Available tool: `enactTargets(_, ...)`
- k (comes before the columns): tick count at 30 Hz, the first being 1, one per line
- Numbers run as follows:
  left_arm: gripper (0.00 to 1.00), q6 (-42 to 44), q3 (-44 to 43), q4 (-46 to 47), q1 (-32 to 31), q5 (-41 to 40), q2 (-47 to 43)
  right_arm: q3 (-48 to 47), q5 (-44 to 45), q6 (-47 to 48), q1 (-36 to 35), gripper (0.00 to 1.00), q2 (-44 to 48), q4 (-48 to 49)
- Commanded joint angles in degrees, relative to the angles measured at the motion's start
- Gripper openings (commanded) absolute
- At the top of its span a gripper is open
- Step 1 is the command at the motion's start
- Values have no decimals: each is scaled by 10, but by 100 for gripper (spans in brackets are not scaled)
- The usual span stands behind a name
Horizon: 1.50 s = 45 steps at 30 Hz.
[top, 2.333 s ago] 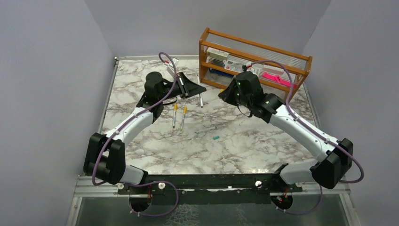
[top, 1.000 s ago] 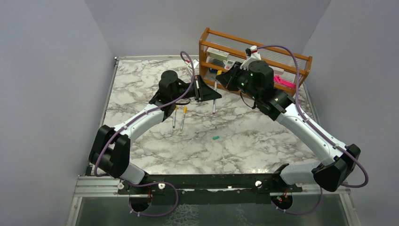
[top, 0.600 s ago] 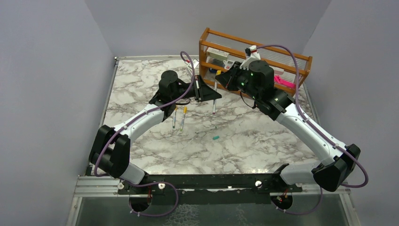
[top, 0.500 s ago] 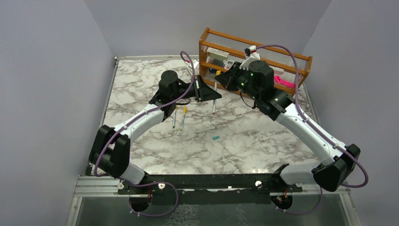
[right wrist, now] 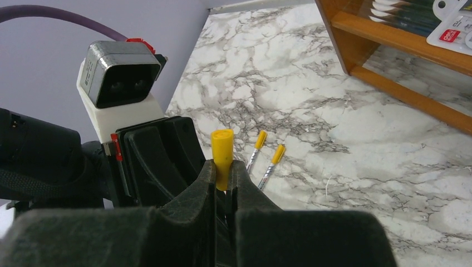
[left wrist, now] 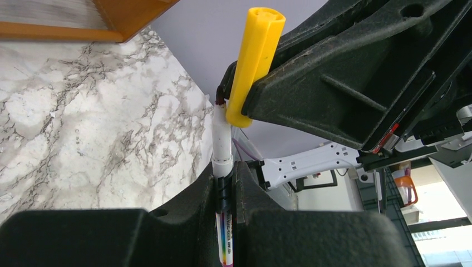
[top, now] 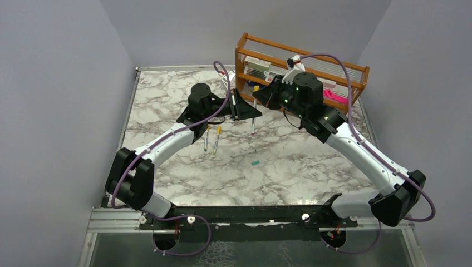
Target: Insert the pens into the pen caps
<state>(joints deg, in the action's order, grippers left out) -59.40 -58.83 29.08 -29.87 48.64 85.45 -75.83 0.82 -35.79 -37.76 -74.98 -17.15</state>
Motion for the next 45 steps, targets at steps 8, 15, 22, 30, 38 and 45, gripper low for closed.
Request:
enactTargets(8,0,13,-12,24,-4,13,-10,22,-9,2,1,1,20,-9)
enactTargets(15,0,13,-12,24,-3,15,-13,3,2,2,1,1,14,11)
enactTargets(22,0,14,1,24,-4,17,-19,-6,10,13,1,1,8,36)
enactTargets(30,0,14,3,24,-5,20,-21,-10,46,30,1,1,10,48)
enactTargets(38,0,14,-2,24,-6,21,-18,4,38,29,2,1,14,49)
enactTargets(45,0,14,-3,24,-5,21,-19,15,28,27,1,1,13,49)
